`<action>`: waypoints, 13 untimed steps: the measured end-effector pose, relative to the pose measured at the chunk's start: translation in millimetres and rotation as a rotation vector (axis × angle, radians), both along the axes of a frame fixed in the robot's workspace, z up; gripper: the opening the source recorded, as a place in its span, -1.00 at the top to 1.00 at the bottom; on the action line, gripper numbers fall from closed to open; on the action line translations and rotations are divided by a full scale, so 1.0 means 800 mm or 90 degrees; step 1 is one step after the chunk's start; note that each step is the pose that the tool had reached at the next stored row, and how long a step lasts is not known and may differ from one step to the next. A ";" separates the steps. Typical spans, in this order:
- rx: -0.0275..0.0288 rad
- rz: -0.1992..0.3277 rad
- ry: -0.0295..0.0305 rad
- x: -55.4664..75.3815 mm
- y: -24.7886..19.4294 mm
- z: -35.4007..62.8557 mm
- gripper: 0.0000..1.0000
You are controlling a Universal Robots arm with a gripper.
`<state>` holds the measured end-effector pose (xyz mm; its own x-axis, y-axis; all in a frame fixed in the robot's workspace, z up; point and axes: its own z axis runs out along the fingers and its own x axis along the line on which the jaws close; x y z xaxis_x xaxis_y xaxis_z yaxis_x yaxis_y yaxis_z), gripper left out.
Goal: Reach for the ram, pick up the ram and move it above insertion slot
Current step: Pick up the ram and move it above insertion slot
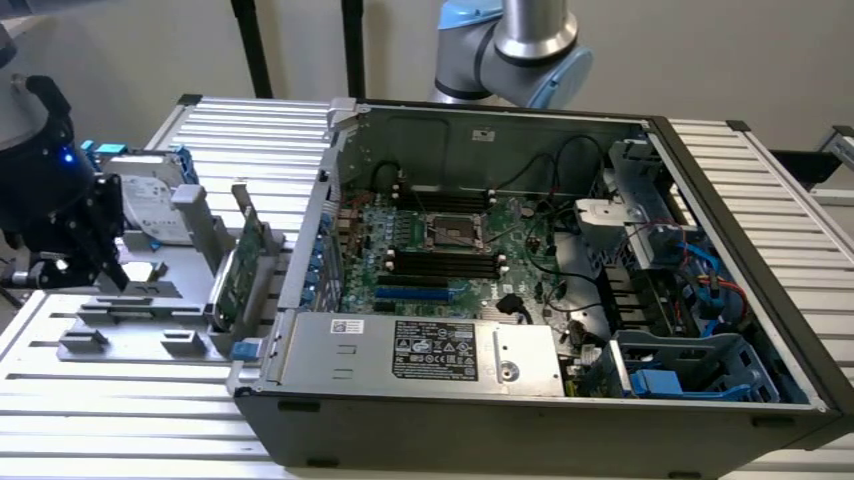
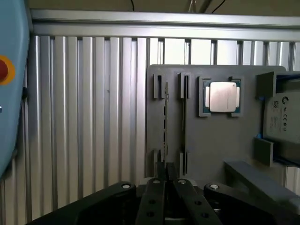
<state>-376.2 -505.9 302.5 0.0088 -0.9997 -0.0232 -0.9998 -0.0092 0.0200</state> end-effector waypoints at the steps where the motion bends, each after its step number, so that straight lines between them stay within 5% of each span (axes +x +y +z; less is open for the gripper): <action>1: 0.0000 0.000 0.0001 0.003 0.0000 0.006 0.74; 13: 0.0028 0.000 0.0009 0.060 0.0000 0.074 0.74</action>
<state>-328.4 -505.9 361.5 0.0091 -0.9996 -0.0277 -0.9997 -0.0097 0.0213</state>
